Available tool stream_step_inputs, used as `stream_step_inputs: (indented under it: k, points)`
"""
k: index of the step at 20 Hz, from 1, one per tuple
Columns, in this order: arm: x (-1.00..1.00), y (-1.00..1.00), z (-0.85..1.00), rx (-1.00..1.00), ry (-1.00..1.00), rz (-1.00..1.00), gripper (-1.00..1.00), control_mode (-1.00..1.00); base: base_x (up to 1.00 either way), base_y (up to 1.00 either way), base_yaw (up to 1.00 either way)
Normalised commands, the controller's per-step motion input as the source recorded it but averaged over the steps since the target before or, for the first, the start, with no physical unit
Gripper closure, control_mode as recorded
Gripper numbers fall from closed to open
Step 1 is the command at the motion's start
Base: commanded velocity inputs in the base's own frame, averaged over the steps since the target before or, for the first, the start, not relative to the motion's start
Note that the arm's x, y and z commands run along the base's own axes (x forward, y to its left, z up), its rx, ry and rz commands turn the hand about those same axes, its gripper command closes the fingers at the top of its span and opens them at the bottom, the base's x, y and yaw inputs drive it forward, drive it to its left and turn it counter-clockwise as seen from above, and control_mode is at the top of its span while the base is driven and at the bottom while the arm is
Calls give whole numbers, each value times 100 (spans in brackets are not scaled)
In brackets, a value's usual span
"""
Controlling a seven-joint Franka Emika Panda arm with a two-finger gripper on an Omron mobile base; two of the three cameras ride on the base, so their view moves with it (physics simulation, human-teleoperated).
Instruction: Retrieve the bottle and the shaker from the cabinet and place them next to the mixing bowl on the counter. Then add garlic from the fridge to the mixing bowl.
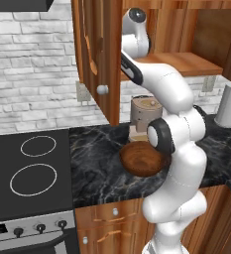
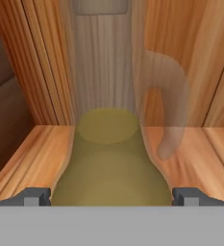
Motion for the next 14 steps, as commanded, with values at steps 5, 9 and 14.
stream_step_inputs:
  k: [5,9,14]
  points:
    - [17,0,-3,0,0,0,-100,-100,0,0,0]
    - [14,1,-6,-2,-7,-1,-100,-100,0,0,0]
    - [0,0,0,0,0,0,100,-100,0,0,0]
